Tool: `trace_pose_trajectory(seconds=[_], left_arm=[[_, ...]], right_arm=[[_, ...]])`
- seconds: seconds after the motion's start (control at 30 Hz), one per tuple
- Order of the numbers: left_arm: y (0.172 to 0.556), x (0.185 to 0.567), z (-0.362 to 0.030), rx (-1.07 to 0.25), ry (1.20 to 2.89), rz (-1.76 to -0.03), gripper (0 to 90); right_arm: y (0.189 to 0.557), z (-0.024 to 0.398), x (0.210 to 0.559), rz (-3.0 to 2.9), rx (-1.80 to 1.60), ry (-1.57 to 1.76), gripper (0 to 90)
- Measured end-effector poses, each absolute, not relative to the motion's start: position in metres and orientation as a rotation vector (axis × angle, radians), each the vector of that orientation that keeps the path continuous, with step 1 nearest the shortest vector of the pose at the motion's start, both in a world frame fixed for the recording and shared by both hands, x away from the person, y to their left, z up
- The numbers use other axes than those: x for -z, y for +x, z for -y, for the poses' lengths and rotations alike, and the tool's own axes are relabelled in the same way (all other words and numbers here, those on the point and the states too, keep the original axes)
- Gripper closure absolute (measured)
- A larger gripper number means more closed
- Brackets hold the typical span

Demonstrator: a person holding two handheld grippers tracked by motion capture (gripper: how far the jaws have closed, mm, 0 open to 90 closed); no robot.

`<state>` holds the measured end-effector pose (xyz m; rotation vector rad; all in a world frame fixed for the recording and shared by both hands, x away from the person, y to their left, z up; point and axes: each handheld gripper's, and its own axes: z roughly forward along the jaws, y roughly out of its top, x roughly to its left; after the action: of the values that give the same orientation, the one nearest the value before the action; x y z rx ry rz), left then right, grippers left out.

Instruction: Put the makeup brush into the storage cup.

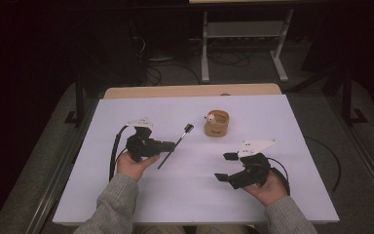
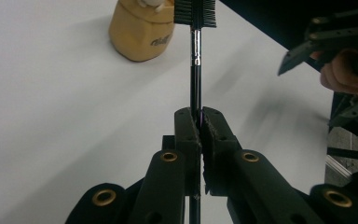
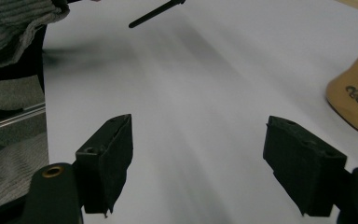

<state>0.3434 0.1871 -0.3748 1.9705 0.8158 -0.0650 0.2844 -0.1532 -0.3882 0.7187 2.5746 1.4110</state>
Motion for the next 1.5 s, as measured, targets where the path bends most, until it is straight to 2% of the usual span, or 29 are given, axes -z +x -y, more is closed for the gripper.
trace_pose_trajectory(seconds=[0.4,0.97,1.0,1.23,1.3,1.5], left_arm=[[0.322,0.382,-0.188,0.078,1.89,-0.708,85.7],[0.308,0.385,-0.173,0.081,1.883,-0.618,85.7],[0.307,0.385,-0.171,0.077,1.888,-0.614,85.7],[0.307,0.386,-0.169,0.08,1.89,-0.6,85.7],[0.306,0.386,-0.167,0.081,1.889,-0.599,85.7],[0.304,0.387,-0.161,0.073,1.906,-0.577,85.7]], right_arm=[[0.309,0.128,0.378,-2.592,-1.61,0.753,36.8],[0.329,0.106,0.378,-2.605,-1.792,0.833,57.0],[0.33,0.106,0.379,-2.591,-1.826,0.851,60.5],[0.332,0.106,0.38,-2.572,-1.875,0.875,68.2],[0.332,0.106,0.381,-2.569,-1.898,0.876,74.0],[0.334,0.106,0.381,-2.574,-2.001,0.892,83.2]])
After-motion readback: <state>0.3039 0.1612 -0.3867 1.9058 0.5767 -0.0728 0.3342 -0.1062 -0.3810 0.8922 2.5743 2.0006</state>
